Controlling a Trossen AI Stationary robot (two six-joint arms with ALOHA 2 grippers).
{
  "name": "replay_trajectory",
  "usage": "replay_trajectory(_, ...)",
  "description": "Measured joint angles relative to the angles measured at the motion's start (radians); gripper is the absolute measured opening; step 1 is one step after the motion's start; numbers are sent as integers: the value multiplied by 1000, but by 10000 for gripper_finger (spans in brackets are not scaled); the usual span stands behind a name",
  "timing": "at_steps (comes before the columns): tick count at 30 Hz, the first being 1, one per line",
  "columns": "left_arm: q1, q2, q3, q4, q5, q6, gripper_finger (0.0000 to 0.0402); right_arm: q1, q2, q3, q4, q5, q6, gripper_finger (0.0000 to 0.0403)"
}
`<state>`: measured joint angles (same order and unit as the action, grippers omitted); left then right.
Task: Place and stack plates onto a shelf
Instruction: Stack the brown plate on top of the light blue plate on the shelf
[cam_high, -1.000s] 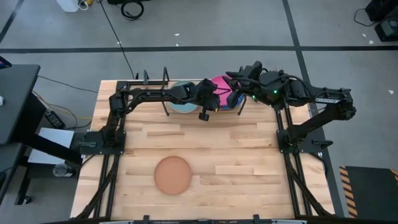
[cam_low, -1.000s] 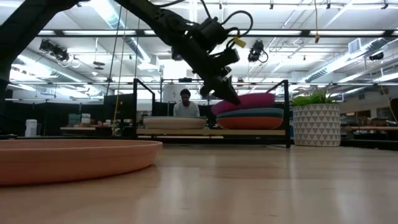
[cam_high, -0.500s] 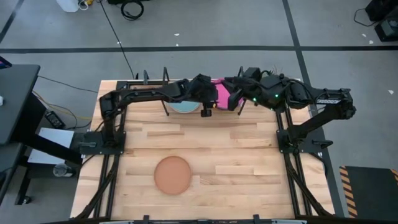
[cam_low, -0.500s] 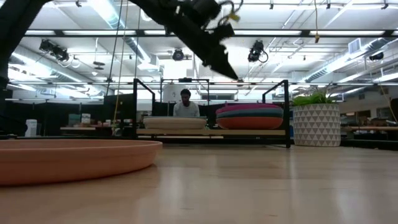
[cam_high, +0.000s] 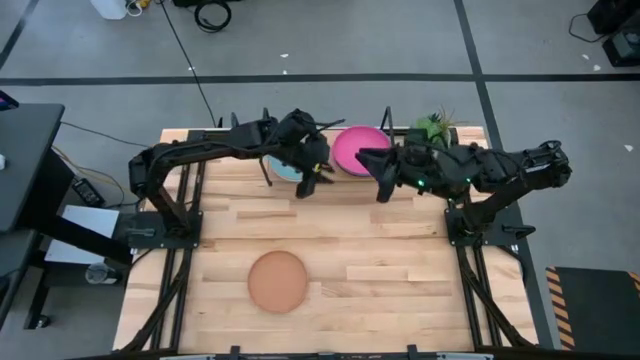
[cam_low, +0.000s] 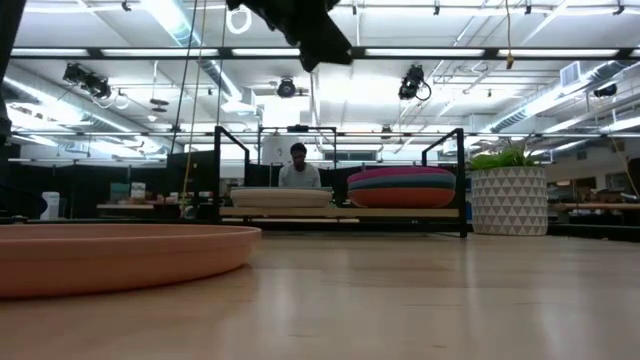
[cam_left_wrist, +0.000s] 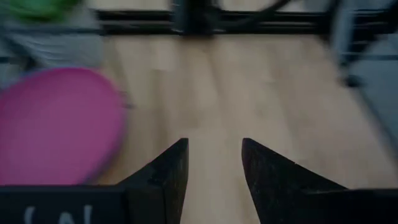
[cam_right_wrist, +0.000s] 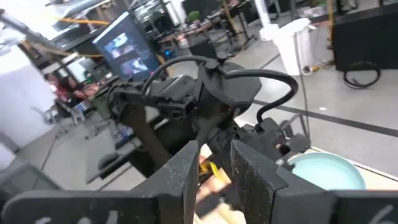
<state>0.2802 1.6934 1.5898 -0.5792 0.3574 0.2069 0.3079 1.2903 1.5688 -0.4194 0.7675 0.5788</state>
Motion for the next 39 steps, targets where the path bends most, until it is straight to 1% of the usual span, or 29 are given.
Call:
replay_trajectory(2, -17, -14, 0, -37, 49, -23, 155, 28, 0, 0, -3, 20, -14, 103)
replay_trajectory(6, -78, -39, -41, -52, 56, -82, 155, 73, 0, 0, -10, 69, -40, 103)
replay_trajectory(10, -177, -41, -144, 53, 38, -162, 155, 108, 0, 0, -39, 76, -35, 103)
replay_trajectory(14, -277, -44, -230, 207, 12, -345, 155, 153, 7, 0, -65, 56, -15, 103)
replay_trajectory(16, -328, -51, -246, 224, -18, -422, 155, 175, 13, 0, -68, 39, -22, 103)
replay_trajectory(18, -380, -58, -247, 205, -75, -476, 155, 198, 18, 0, -77, 29, -36, 103)
replay_trajectory(22, -483, -59, -249, 74, -200, -600, 155, 218, 34, 0, -99, 8, -70, 103)
replay_trajectory(25, -560, -59, -251, -36, -312, -694, 155, 221, 37, 0, -109, -39, -84, 103)
replay_trajectory(27, -608, -59, -266, -80, -374, -758, 155, 220, 41, 0, -117, -69, -107, 103)
replay_trajectory(31, -683, -70, -300, -100, -401, -881, 155, 220, 49, 0, -118, -136, -146, 103)
replay_trajectory(34, -710, -72, -340, -88, -407, -962, 155, 220, 52, 0, -134, -188, -162, 103)
replay_trajectory(39, -722, -73, -413, -105, -421, -1060, 155, 229, 54, 0, -222, -195, -123, 103)
